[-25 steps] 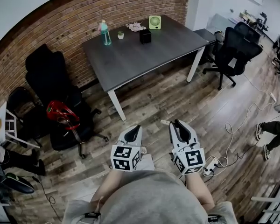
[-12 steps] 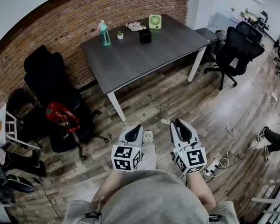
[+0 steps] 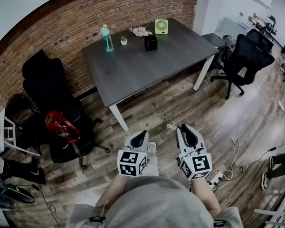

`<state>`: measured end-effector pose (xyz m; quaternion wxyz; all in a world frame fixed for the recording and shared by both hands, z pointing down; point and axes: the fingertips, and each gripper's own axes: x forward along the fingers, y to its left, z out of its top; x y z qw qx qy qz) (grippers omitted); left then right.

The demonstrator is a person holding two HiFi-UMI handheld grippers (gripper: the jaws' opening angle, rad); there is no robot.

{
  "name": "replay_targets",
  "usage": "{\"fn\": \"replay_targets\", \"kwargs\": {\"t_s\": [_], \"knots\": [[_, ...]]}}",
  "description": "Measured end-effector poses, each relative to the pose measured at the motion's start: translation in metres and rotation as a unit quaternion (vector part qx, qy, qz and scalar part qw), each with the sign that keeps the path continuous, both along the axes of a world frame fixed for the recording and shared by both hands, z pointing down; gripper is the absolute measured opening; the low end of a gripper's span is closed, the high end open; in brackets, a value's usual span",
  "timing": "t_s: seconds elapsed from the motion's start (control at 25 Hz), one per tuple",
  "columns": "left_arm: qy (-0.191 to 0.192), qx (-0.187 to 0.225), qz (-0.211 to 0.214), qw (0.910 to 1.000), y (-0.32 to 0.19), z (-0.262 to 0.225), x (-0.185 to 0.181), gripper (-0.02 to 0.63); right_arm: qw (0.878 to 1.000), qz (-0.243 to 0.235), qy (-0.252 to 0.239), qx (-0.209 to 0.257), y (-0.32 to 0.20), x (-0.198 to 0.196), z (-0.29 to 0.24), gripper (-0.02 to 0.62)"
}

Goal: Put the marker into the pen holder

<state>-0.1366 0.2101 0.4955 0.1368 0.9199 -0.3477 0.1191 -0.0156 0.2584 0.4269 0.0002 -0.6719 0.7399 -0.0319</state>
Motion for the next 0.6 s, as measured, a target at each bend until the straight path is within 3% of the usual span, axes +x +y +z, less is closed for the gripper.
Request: {"fn": "replay_targets", "kwargs": {"t_s": [0.6], "knots": [[-0.002, -0.007, 0.014, 0.9999, -0.129, -0.01, 0.062, 0.02, 1.0, 0.011, 0.002, -0.002, -0.126, 0.059, -0.017, 0.075]]}}
